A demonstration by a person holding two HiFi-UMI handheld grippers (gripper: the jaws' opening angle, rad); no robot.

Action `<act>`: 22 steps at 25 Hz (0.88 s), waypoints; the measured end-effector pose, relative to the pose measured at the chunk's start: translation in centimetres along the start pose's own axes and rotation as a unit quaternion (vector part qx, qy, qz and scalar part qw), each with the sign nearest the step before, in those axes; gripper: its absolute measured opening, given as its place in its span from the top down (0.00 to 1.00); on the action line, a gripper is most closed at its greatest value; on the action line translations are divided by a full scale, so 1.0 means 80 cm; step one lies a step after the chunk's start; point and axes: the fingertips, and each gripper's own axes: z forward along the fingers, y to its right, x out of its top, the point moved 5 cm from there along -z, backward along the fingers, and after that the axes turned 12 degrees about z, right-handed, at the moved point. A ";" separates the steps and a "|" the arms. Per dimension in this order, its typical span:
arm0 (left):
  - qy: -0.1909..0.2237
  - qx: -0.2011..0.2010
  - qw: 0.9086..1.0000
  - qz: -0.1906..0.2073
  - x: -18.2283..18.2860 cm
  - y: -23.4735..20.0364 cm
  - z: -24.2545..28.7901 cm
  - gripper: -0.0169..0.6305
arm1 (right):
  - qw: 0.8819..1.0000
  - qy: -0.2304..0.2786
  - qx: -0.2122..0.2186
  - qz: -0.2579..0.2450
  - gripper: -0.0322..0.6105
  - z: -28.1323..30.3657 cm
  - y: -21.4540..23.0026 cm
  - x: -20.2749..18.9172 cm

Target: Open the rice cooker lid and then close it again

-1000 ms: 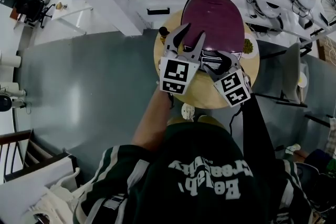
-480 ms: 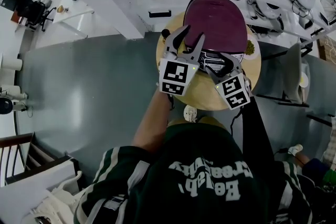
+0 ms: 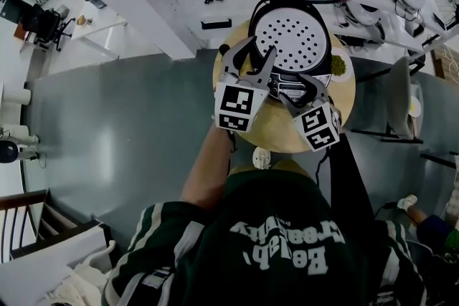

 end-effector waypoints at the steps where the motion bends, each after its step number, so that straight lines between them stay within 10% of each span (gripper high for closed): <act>1: 0.000 -0.001 1.000 -0.001 0.000 0.000 0.000 0.72 | 1.000 0.000 -0.001 0.001 0.52 0.000 0.000 -0.001; 22: -0.001 -0.013 1.000 -0.007 -0.002 0.002 -0.002 0.72 | 1.000 0.009 -0.004 0.014 0.53 0.000 0.001 0.003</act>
